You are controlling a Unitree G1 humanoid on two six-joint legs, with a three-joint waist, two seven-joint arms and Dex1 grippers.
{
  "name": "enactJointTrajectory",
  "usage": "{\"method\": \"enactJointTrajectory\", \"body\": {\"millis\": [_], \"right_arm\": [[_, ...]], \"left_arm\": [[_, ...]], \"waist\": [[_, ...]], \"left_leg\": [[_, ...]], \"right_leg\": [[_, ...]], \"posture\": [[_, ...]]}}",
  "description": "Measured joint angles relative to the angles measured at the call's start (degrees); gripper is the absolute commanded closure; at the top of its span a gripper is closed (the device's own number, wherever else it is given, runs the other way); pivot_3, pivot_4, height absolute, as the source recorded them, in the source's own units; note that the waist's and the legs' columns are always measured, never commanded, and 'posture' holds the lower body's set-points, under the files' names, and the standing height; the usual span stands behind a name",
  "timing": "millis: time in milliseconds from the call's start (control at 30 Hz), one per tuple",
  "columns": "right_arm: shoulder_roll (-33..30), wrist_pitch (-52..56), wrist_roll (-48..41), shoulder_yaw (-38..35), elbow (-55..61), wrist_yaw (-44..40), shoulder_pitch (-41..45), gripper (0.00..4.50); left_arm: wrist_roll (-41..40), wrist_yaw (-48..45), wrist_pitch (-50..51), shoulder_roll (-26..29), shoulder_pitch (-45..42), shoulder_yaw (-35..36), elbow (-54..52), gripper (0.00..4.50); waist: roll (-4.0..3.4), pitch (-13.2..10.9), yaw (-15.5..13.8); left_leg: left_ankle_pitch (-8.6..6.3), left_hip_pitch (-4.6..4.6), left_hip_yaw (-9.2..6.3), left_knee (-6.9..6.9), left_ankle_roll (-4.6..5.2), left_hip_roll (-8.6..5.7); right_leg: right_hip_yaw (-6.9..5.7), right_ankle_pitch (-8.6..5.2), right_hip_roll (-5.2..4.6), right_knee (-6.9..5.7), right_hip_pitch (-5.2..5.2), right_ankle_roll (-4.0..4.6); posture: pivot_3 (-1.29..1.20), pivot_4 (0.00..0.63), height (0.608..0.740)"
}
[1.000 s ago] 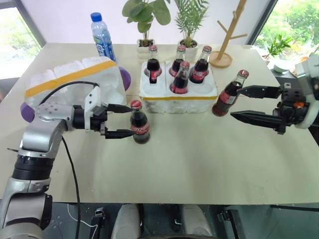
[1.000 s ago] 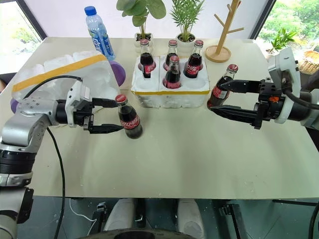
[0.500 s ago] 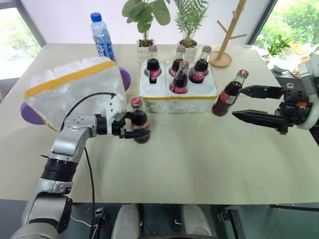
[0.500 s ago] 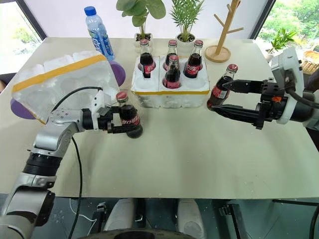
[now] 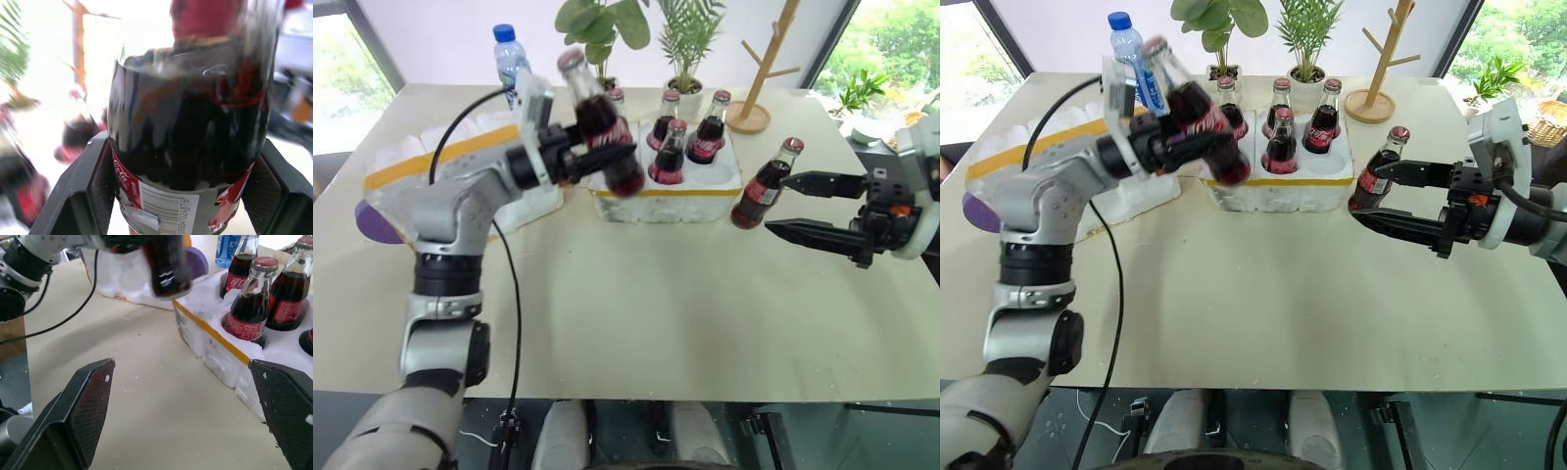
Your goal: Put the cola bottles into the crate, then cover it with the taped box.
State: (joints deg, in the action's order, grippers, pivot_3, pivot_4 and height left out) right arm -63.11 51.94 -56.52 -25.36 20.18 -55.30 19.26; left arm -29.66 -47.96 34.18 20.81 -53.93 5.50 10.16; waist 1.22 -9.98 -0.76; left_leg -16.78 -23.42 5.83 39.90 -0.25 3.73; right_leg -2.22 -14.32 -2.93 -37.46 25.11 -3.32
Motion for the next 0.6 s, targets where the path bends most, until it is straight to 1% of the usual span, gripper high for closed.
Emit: {"method": "enactJointTrajectory", "body": {"millis": [133, 300, 567, 600], "right_arm": [[0.17, 0.0, -0.04, 0.0, -0.01, 0.45, 0.02, 0.0], [0.37, -0.01, 0.0, 0.01, -0.01, 0.96, 0.09, 0.0], [1.17, -0.09, 0.35, 0.01, 0.52, 1.97, -1.25, 0.0], [1.27, -0.25, 0.79, 0.01, 0.63, 2.13, -1.32, 0.0]], "left_arm": [[6.26, 6.32, -6.07, -2.07, -3.41, -1.04, 8.94, 1.71], [12.55, 9.91, -10.65, -3.97, -4.82, -4.05, 18.77, 1.71], [16.87, 7.05, -11.02, -3.76, -4.95, -8.42, 20.87, 1.71], [17.86, 6.92, -11.1, -3.74, -4.95, -9.19, 21.57, 0.6]], "waist": [[-0.01, 0.0, 0.16], [0.01, -0.01, -0.01], [0.01, -0.01, 0.0], [0.01, -0.01, 0.0]], "left_leg": [[-0.01, 0.04, 0.06, 0.0, 0.01, 0.0], [-0.02, -0.03, 0.07, 0.0, 0.03, 0.0], [-0.02, -0.04, 0.07, 0.0, 0.04, 0.0], [-0.03, -0.04, 0.08, 0.0, 0.04, 0.0]], "right_leg": [[0.05, 0.0, 0.04, -0.01, 0.0, 0.0], [0.04, 0.0, 0.04, 0.03, 0.05, 0.0], [0.04, 0.0, 0.04, 0.04, 0.05, 0.0], [0.04, 0.0, 0.04, 0.03, 0.06, 0.0]], "posture": [[0.0, 0.15, 0.74], [0.0, 0.15, 0.74], [0.0, 0.15, 0.74], [0.0, 0.15, 0.74]]}}
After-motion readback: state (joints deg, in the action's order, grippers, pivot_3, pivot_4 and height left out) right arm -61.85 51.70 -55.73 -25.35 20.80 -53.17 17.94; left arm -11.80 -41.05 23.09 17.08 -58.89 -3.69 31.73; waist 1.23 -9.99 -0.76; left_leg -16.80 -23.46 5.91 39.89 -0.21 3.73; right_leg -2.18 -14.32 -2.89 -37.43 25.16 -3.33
